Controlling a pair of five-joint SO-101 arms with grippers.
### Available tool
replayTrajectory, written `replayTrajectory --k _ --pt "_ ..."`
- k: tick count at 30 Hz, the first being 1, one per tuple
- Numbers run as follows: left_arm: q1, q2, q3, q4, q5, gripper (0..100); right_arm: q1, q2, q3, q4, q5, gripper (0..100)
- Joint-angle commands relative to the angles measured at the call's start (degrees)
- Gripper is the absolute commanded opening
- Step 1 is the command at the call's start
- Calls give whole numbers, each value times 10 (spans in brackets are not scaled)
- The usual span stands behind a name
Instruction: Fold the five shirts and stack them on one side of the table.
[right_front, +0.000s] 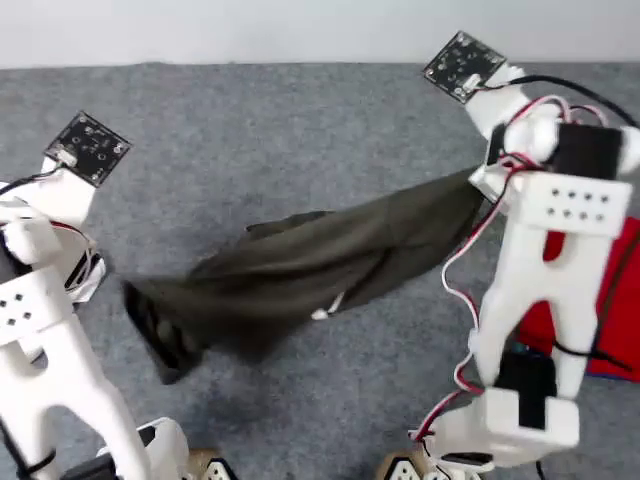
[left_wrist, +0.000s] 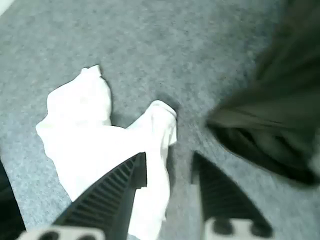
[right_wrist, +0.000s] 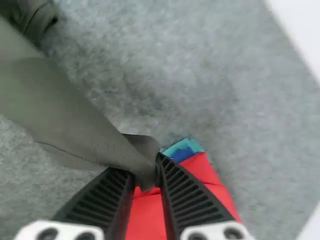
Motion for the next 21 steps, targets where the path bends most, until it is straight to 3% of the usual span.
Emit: replayTrajectory --k 1,7,12,17,21 --pt "27 -31 1 -22 14 192 -4 27 -32 -9 -32 10" --pt "176 -46 6 55 47 190 -11 55 -32 -15 -47 10" --pt "320 -27 80 74 62 115 -24 55 -32 -15 -47 10" --pt "396 16 213 17 63 109 -29 55 -32 -15 -47 10" --pt "421 62 283 -50 91 179 -25 54 -32 -13 -47 10"
